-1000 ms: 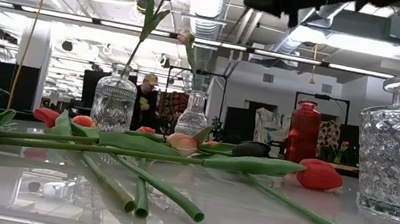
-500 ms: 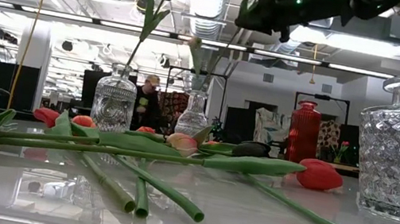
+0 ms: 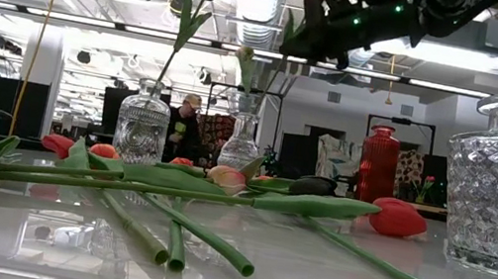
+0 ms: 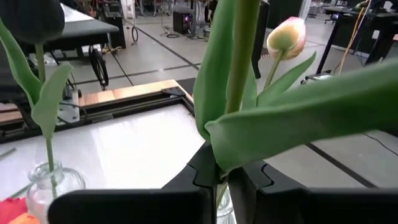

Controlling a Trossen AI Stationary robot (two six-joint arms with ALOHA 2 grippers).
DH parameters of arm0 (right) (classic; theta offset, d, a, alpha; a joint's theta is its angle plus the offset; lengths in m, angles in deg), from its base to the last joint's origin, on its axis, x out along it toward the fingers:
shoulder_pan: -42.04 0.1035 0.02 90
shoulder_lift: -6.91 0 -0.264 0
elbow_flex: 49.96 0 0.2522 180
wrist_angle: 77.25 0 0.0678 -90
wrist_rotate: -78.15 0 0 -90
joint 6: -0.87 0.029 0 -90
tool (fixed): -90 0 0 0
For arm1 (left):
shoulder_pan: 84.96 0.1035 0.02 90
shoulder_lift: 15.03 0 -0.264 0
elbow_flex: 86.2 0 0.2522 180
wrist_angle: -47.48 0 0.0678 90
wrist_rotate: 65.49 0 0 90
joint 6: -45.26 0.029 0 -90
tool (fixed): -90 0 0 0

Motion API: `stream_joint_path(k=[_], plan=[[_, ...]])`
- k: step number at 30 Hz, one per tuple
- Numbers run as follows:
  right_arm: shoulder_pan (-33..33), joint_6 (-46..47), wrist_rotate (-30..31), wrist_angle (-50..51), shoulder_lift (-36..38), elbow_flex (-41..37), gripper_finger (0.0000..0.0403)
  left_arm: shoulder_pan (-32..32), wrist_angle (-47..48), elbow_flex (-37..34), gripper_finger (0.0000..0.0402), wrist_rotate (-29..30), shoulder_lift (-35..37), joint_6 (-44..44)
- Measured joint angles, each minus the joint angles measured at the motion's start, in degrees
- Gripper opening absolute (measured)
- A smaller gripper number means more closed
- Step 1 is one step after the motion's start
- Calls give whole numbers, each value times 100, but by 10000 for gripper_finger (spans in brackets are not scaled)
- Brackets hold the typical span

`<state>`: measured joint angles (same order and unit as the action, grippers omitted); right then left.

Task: Sort flowers into vase by color
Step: Put the pink tulip into the top transparent vase, then put the red tulip into the red vase

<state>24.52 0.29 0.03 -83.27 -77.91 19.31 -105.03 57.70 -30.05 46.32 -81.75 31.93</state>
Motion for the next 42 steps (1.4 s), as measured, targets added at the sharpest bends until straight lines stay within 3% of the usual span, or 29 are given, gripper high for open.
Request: stream_joint_path(k=[7,23,35,42], plan=[[-22,227,2,-14,48,-2,73,0,22,0,151,0,0,0],[-26,707,6,699,112,0,222,0,23,0,151,-47,0,-1],[-5,372,9,2030,1002,7,229,-19,1114,0,151,-841,2,-967],[79,371,11,3023,1627,7,228,-44,1943,0,151,-1479,2,-988]])
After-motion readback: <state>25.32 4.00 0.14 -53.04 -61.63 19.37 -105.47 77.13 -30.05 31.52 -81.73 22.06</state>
